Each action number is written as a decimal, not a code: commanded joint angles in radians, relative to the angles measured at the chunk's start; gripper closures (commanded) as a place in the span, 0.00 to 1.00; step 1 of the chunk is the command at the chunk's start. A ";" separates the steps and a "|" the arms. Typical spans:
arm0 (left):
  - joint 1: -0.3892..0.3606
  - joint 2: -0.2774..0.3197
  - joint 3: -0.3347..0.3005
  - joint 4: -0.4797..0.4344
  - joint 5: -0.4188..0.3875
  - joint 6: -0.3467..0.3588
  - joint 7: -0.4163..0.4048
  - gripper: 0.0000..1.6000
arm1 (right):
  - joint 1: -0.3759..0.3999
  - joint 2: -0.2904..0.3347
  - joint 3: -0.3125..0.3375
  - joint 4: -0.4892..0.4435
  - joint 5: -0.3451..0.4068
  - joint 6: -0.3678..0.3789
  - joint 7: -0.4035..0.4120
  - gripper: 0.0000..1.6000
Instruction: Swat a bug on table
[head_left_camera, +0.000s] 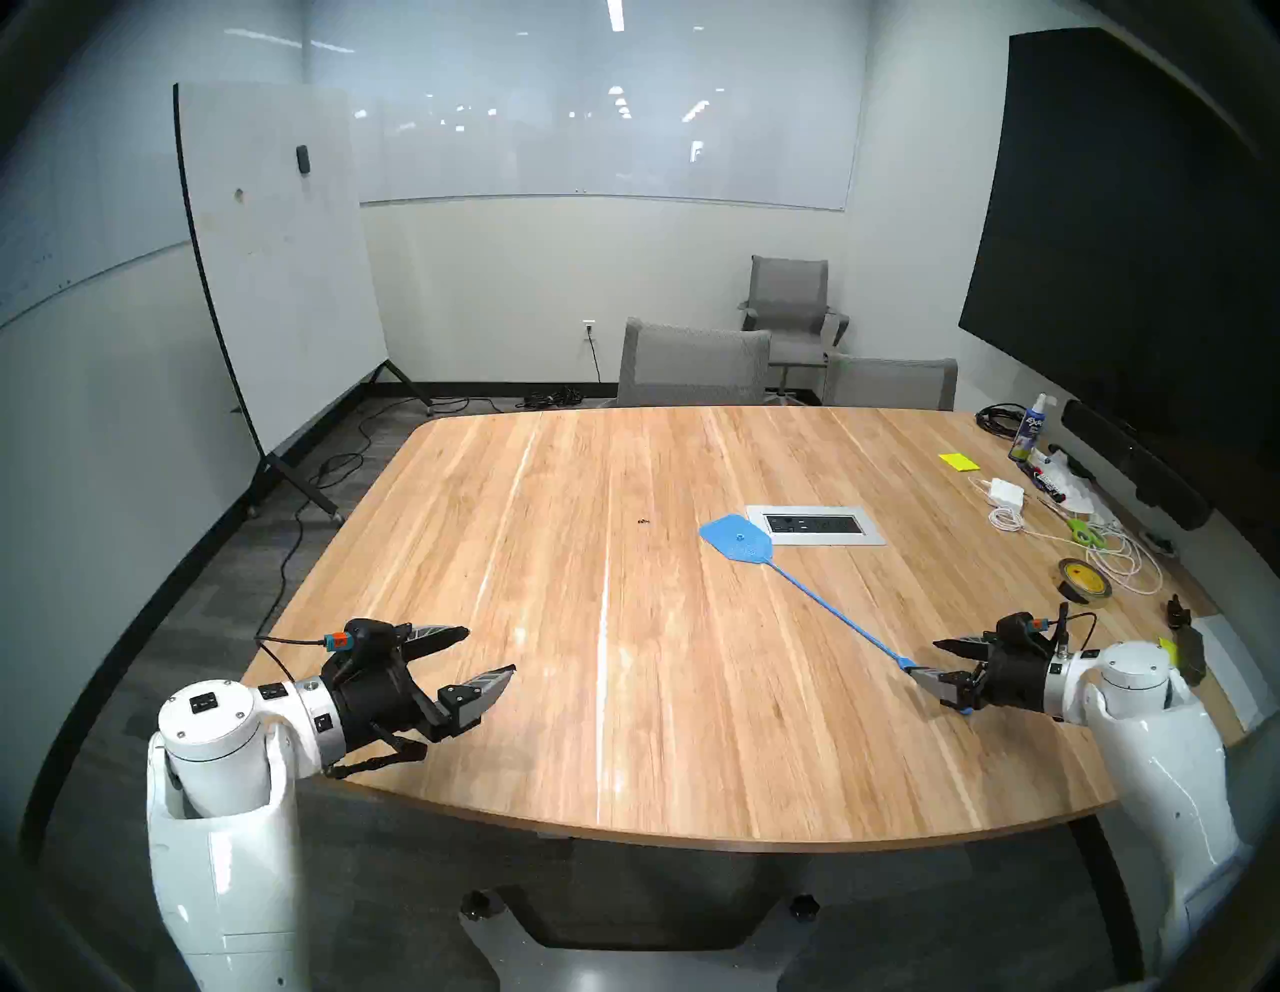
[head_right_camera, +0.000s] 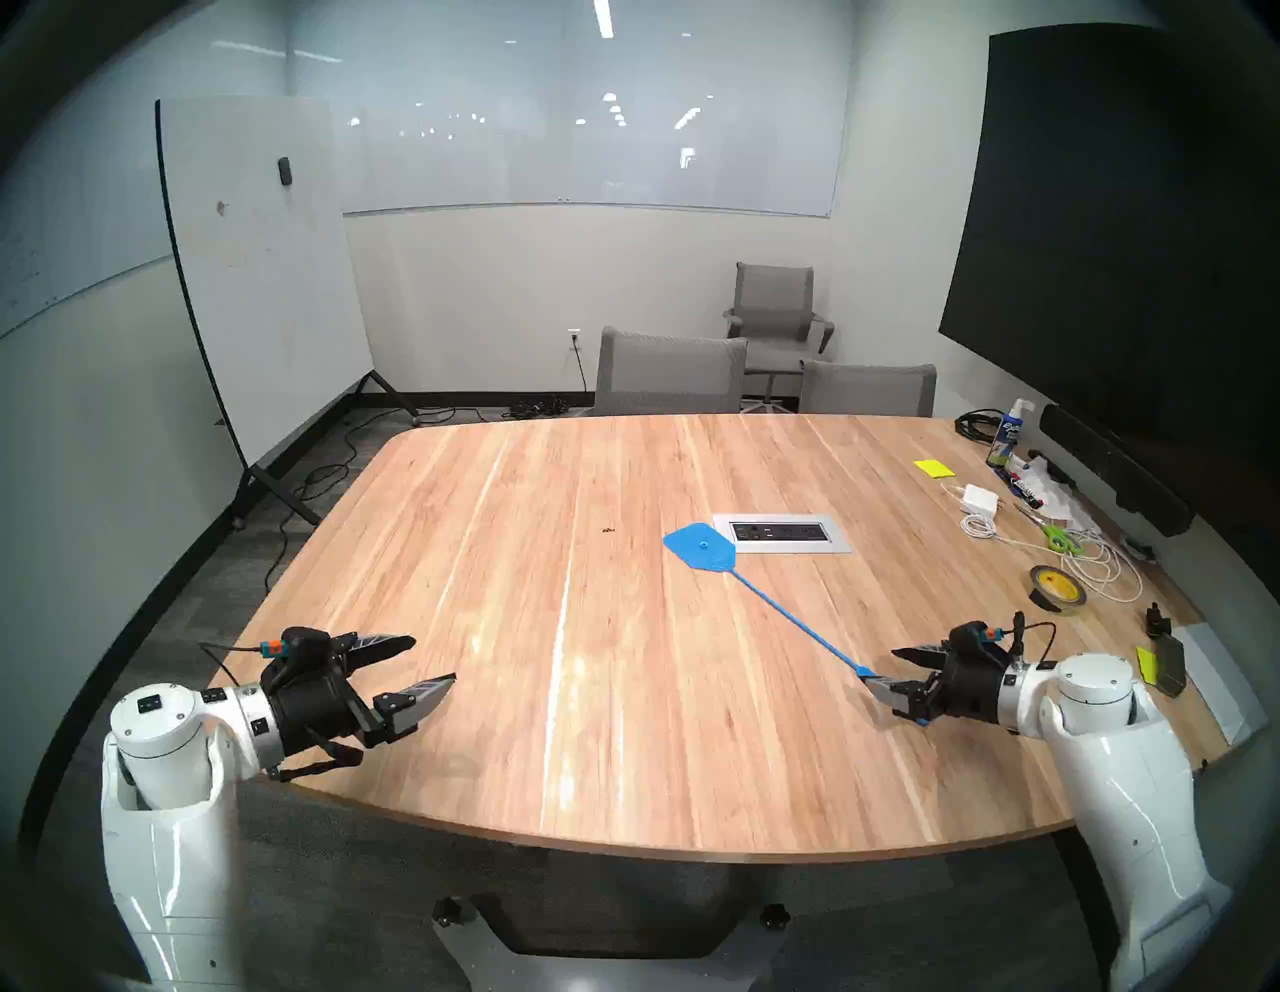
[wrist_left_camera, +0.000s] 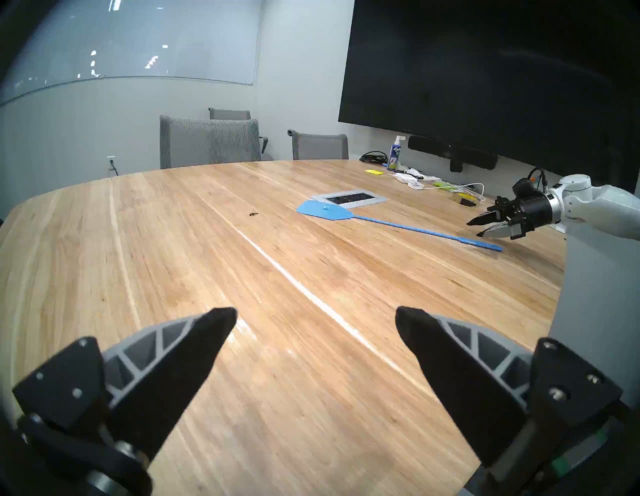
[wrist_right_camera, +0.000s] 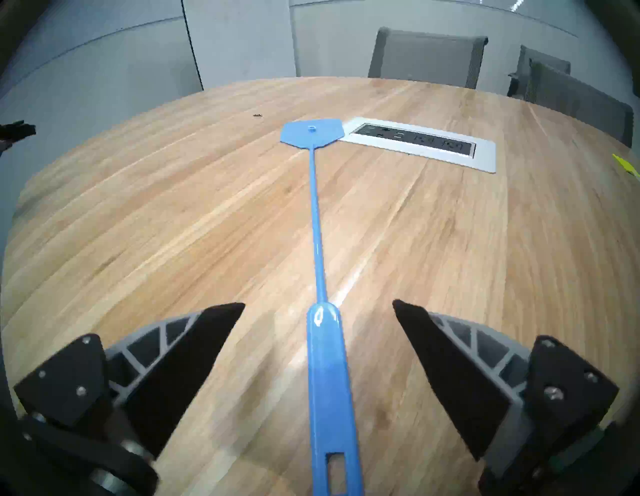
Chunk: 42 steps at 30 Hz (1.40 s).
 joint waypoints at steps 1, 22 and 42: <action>-0.002 0.000 0.002 -0.014 -0.001 -0.003 -0.002 0.00 | 0.026 0.031 -0.010 -0.010 -0.025 -0.021 0.010 0.00; -0.003 -0.003 0.000 -0.014 0.003 -0.003 -0.006 0.00 | -0.003 -0.004 0.032 -0.033 -0.030 -0.018 -0.010 0.00; -0.005 -0.007 -0.002 -0.014 0.007 -0.004 -0.010 0.00 | 0.002 -0.025 -0.051 -0.024 -0.113 0.041 -0.078 0.00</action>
